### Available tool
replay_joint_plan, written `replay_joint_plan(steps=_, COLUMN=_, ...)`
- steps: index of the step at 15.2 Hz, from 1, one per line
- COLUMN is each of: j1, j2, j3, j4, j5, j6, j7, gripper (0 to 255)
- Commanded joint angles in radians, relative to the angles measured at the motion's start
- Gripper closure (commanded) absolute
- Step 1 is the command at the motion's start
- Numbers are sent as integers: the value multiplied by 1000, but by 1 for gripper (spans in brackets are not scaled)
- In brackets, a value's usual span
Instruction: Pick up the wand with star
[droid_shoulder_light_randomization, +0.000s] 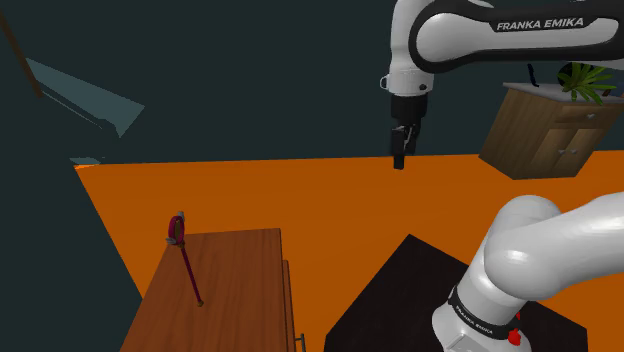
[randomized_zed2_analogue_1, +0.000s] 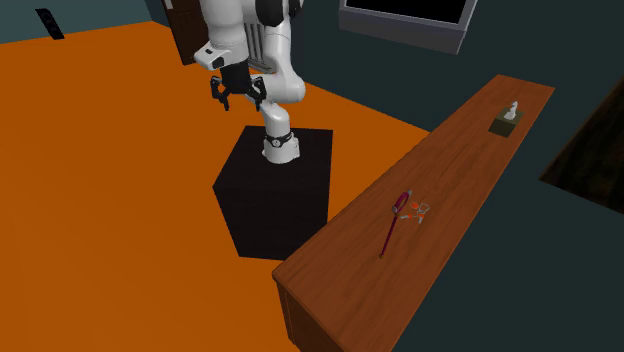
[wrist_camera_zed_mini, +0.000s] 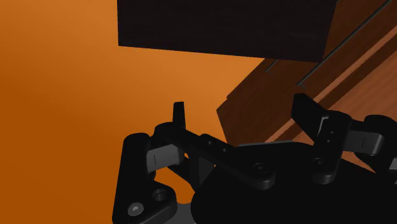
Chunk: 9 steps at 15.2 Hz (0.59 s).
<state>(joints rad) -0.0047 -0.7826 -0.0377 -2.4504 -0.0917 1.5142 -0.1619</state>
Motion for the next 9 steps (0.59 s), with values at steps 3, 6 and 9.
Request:
replay_joint_plan(steps=3, j1=9, j2=20, j3=45, j4=5, j5=48, j6=6, j7=78, gripper=0)
replay_joint_plan(steps=6, j1=21, j2=61, j3=112, j4=22, j5=116, j6=22, j7=193, gripper=0)
replay_joint_plan(steps=9, j1=31, j2=117, j3=175, j4=52, j5=179, j6=43, j7=306, gripper=0)
